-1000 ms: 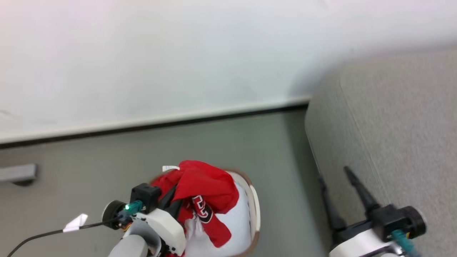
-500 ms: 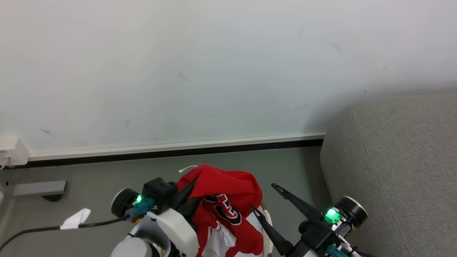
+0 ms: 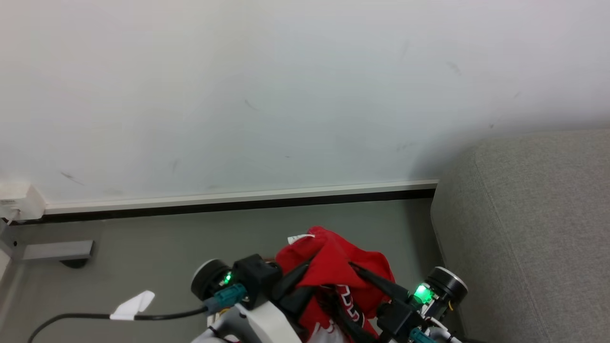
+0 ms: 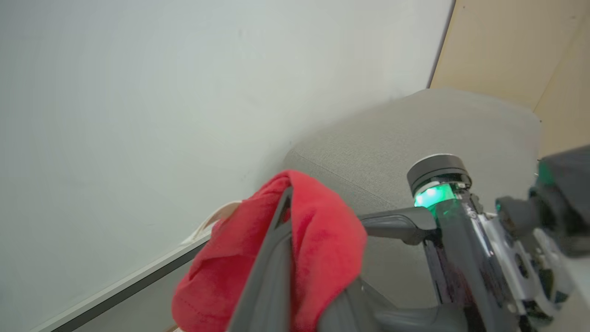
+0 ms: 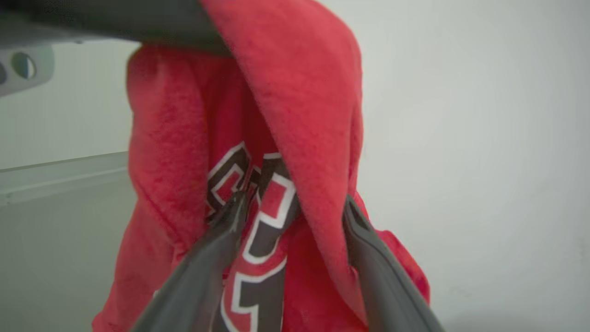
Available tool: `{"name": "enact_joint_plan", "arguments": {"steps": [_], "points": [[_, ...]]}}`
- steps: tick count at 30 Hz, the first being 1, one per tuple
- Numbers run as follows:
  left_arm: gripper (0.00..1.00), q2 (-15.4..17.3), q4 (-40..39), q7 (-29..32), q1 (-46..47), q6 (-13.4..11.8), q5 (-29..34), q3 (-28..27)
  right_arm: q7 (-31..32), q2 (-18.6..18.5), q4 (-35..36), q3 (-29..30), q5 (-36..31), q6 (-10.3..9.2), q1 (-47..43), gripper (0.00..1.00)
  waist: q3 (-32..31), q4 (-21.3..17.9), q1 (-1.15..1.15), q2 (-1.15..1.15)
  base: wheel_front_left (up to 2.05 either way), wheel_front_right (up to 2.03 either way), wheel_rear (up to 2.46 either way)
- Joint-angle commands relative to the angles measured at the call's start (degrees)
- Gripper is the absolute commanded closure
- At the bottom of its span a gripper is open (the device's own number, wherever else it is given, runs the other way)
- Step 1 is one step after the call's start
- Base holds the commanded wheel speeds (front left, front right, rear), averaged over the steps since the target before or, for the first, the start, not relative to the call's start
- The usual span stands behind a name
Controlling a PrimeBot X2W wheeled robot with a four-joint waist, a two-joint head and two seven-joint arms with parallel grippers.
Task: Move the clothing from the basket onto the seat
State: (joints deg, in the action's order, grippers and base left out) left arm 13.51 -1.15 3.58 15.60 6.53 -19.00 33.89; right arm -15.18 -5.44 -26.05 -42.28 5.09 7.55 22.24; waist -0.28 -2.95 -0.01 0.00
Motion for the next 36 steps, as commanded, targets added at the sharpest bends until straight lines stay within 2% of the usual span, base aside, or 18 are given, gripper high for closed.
{"name": "enact_joint_plan", "arguments": {"steps": [1,4,5,6,7,9,10,11,12,13,22,36], "points": [[1.00,-0.06,-0.49,0.23,-0.74,0.14,-0.43,-0.05,0.04,-0.15,-0.28,0.04,0.15,-0.12,0.81,0.00,0.02,0.00,0.01,0.00,0.00,0.00,0.00],[1.00,-0.24,-2.06,0.66,-0.76,0.41,-1.29,1.32,0.04,0.78,-1.98,0.31,0.55,-0.12,0.87,0.00,0.09,0.02,0.01,0.00,0.00,0.00,0.00],[1.00,-0.15,-2.34,0.75,-0.80,0.35,-1.55,1.58,0.04,1.05,-2.66,0.46,1.13,-0.12,0.77,0.27,0.11,0.05,0.01,0.00,0.00,0.00,0.00],[1.00,0.08,-2.35,0.69,-0.85,0.34,-1.72,1.70,0.04,1.23,-3.33,0.50,2.04,-0.12,0.61,0.91,0.13,0.06,0.01,0.00,0.00,0.00,0.00],[1.00,0.39,-2.17,0.50,-0.87,0.23,-1.58,1.59,0.04,1.38,-3.66,0.37,3.06,-0.12,0.66,1.00,0.15,0.02,0.01,0.00,0.00,0.00,0.00],[1.00,0.72,-1.74,-0.10,-1.02,0.01,-1.06,1.39,0.04,1.62,-4.02,0.96,4.84,-0.12,0.79,1.00,0.19,-0.12,0.01,0.00,0.00,0.00,0.00],[0.73,0.73,-1.56,-0.55,-1.14,-0.24,-0.93,1.30,0.04,1.75,-4.07,1.20,5.84,-0.12,0.73,1.00,0.23,-0.17,0.01,0.00,0.00,0.00,0.00],[0.51,0.76,-1.35,-0.89,-1.24,-0.46,-0.75,1.27,0.04,1.85,-3.85,1.69,7.03,-0.12,0.70,1.00,0.26,-0.22,0.01,0.00,0.00,0.00,0.00],[0.09,0.85,-1.05,-1.35,-1.34,-0.51,-0.57,1.23,0.04,1.87,-3.66,2.26,7.81,-0.12,0.65,1.00,0.28,-0.28,0.01,0.00,0.00,0.00,0.00],[0.00,0.91,-0.65,-1.91,-1.52,-0.67,-0.48,1.21,0.04,1.90,-3.36,2.90,8.60,-0.12,0.59,1.00,0.28,-0.35,0.01,0.00,0.00,0.00,0.00],[0.00,-0.46,3.34,-7.41,-2.31,-0.97,-0.29,1.84,0.03,-0.91,1.74,10.62,12.76,-0.12,-0.23,1.00,0.60,-3.35,0.01,0.00,0.00,0.00,0.00],[0.00,-2.64,9.31,-12.94,0.09,-1.15,0.71,3.77,0.03,-4.59,7.54,20.64,12.91,-0.12,-2.65,1.00,3.83,-15.99,0.01,0.00,0.00,0.00,0.00]]}}
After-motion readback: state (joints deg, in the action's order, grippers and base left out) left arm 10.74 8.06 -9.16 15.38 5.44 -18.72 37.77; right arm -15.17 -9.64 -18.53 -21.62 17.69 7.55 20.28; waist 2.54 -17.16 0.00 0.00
